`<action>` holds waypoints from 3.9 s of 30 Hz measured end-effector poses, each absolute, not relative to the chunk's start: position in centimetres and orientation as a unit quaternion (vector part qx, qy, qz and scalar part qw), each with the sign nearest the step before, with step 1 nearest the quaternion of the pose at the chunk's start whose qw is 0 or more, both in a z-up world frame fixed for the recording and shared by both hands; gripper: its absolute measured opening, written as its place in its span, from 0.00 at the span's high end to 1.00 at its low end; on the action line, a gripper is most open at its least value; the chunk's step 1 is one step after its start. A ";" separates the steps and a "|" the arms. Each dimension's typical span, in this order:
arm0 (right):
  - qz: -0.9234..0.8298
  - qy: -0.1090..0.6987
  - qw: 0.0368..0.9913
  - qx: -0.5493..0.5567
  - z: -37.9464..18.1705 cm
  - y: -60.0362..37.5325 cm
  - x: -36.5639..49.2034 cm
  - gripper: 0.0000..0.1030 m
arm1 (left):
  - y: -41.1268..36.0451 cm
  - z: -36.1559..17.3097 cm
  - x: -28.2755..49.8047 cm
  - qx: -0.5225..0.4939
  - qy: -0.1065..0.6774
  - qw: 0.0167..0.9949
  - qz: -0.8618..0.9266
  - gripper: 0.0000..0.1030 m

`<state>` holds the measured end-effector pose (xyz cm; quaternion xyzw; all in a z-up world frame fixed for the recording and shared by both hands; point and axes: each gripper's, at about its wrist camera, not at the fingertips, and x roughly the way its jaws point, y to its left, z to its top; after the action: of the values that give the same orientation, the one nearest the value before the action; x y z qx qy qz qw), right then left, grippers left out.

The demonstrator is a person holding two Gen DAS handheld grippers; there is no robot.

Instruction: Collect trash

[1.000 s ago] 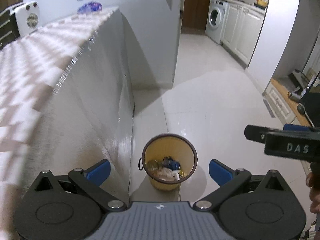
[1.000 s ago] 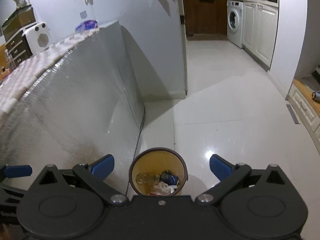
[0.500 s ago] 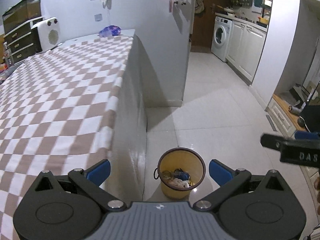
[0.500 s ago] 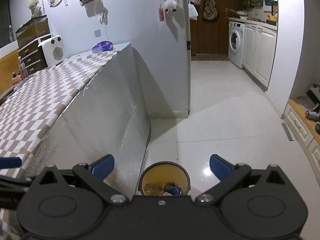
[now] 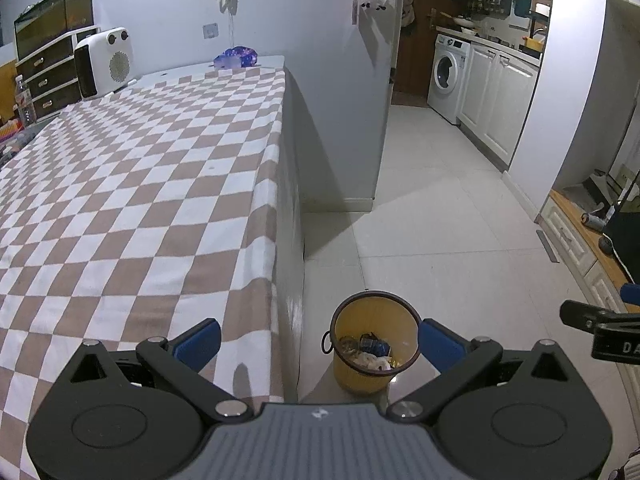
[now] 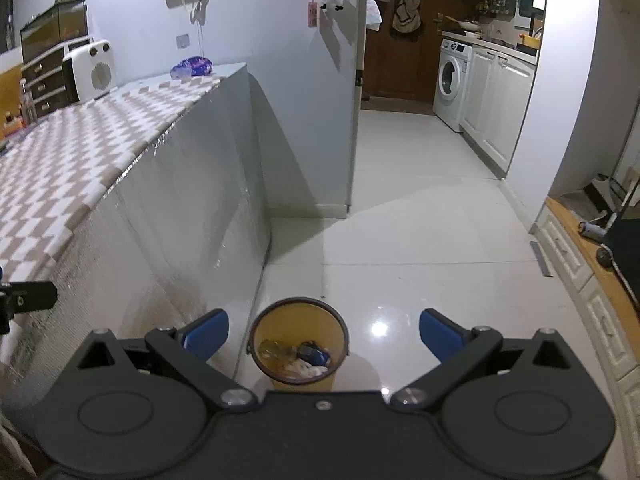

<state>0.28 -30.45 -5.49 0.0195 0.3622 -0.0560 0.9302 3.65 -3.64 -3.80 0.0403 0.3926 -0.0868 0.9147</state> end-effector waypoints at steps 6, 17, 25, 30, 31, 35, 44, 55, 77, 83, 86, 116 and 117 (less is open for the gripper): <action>-0.063 0.371 0.926 0.022 -5.4 -30.2 -0.2 0.00 | -2.9 -4.2 3.4 0.045 0.394 0.914 -0.083 0.00; -0.069 0.378 0.923 0.027 -5.5 -29.3 -0.4 0.00 | -2.3 -5.3 3.8 0.043 0.406 0.909 -0.084 0.00; -0.069 0.382 0.921 0.027 -5.5 -28.8 0.0 0.00 | -2.4 -5.5 4.2 0.042 0.410 0.907 -0.087 0.00; -0.067 0.385 0.920 0.029 -5.6 -29.0 0.1 0.00 | -2.5 -5.5 4.2 0.042 0.410 0.907 -0.086 0.00; -0.067 0.386 0.919 0.030 -5.7 -29.0 0.1 0.00 | -2.5 -5.5 4.2 0.041 0.410 0.907 -0.086 0.00; -0.067 0.388 0.919 0.030 -5.7 -28.9 0.3 0.00 | -2.4 -5.5 4.3 0.041 0.410 0.907 -0.087 0.00; -0.069 0.388 0.918 0.032 -5.7 -29.1 0.2 0.00 | -2.4 -5.5 4.3 0.041 0.410 0.907 -0.087 0.00; -0.070 0.389 0.918 0.032 -5.7 -29.0 0.2 0.00 | -2.5 -5.4 4.3 0.041 0.409 0.908 -0.087 0.00; -0.072 0.388 0.918 0.035 -5.9 -29.1 0.0 0.00 | -2.7 -5.4 4.3 0.042 0.408 0.908 -0.086 0.00; -0.073 0.388 0.918 0.036 -5.9 -29.0 0.0 0.00 | -2.7 -5.4 4.3 0.041 0.408 0.908 -0.087 0.00; -0.073 0.388 0.918 0.036 -5.9 -29.0 -0.1 0.00 | -2.7 -5.4 4.3 0.042 0.408 0.908 -0.087 0.00; -0.075 0.390 0.917 0.037 -5.8 -29.0 -0.1 0.00 | -3.0 -5.3 4.3 0.041 0.408 0.908 -0.088 0.00; -0.075 0.390 0.917 0.038 -5.8 -29.0 -0.1 0.00 | -3.0 -5.3 4.3 0.041 0.408 0.908 -0.088 0.00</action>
<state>-0.08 -28.96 -5.84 0.0375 0.3898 -0.0747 0.9171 4.34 -3.02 -5.34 0.0410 0.4080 -0.0884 0.9078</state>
